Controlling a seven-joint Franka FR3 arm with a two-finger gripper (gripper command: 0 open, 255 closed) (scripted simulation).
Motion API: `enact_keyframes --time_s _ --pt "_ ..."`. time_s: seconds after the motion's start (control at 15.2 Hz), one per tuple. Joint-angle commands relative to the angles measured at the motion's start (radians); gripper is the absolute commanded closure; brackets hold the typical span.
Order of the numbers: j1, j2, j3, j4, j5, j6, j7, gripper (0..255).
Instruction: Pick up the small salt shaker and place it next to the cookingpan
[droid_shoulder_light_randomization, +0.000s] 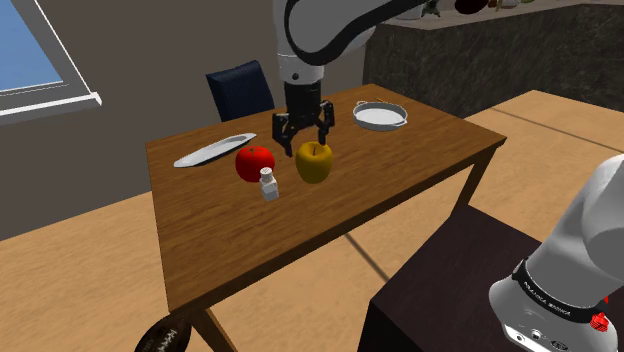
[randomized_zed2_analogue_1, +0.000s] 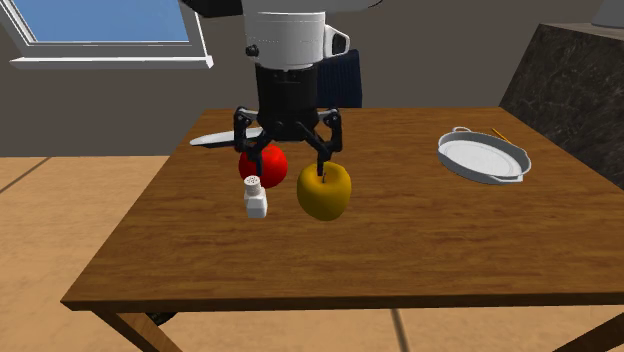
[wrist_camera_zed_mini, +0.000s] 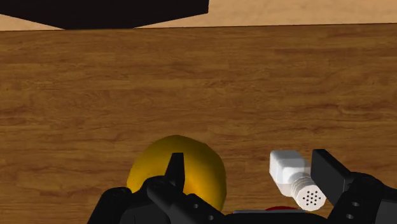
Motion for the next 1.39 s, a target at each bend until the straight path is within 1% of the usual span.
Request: enact_keyframes --time_s 0.0,0.26,0.46,0.53,0.99,1.32 --pt "0.015 0.084 0.010 0.075 -0.033 0.011 0.040 0" --pt "0.054 0.244 0.014 0.237 -0.097 0.012 0.106 0" --pt "0.091 0.369 0.009 0.381 -0.143 -0.005 0.147 0" --pt "0.096 0.382 0.007 0.396 -0.147 -0.008 0.150 0" --pt "0.098 0.412 0.001 0.338 -0.157 0.080 0.157 0" --pt "0.098 0.412 0.001 0.338 -0.157 0.080 0.157 0"
